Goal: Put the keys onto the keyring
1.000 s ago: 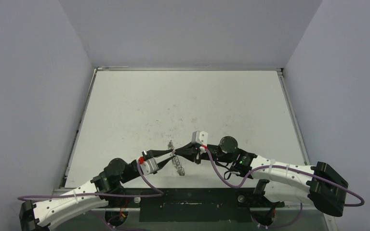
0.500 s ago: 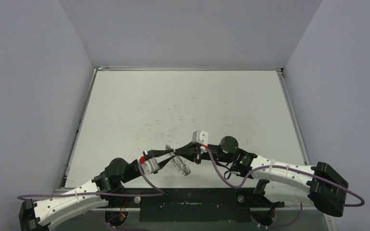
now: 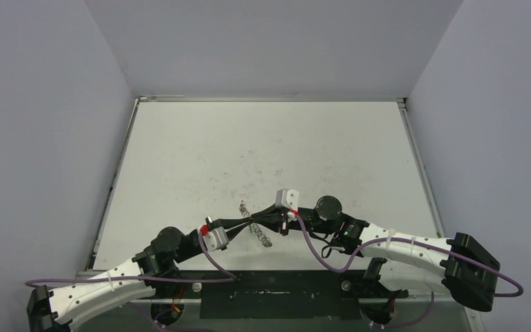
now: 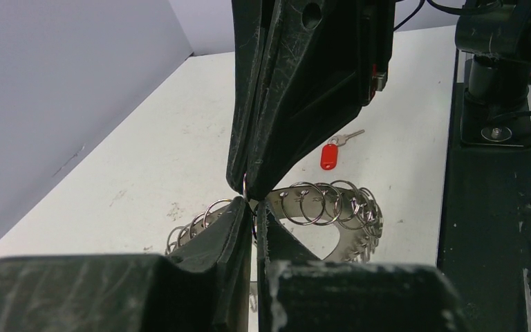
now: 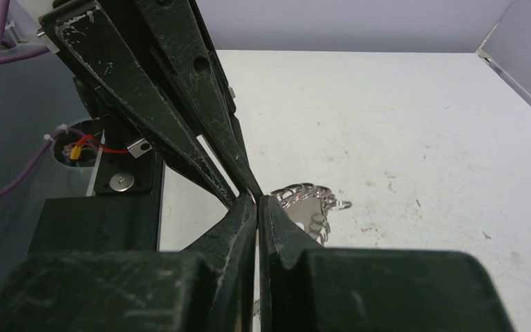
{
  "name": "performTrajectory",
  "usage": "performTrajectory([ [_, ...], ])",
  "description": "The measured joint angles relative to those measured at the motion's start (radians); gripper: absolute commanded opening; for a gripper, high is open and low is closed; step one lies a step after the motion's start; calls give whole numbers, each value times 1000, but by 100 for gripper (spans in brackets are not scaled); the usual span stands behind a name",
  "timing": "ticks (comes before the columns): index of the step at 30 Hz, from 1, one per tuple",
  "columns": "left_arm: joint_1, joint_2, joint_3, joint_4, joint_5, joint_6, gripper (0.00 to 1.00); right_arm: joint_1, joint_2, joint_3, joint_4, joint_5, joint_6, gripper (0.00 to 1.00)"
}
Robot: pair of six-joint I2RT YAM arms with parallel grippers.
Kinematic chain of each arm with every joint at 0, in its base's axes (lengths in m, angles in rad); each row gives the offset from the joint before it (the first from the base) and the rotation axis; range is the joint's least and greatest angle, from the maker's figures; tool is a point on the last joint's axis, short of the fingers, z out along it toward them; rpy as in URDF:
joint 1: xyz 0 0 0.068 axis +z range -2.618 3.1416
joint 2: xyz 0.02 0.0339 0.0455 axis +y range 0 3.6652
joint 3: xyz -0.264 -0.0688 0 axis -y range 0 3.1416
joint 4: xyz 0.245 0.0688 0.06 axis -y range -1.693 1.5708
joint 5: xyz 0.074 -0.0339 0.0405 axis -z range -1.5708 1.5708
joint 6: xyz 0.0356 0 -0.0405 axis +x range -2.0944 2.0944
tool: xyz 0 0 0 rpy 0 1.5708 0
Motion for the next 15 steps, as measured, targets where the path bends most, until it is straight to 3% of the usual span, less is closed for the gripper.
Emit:
performTrajectory([
  [3, 0, -22, 0, -24, -1, -3, 0, 2, 0, 2, -8, -1, -3, 28],
  [6, -1, -37, 4, -76, -12, -3, 0, 2, -3, 10, -31, 9, -9, 41],
  [10, 0, -32, 34, -185, -36, -4, 0, 2, -45, 11, -84, 24, -43, 47],
  [15, 0, 14, 120, -329, -59, -3, 0, 2, -102, 64, -225, 36, -140, 44],
])
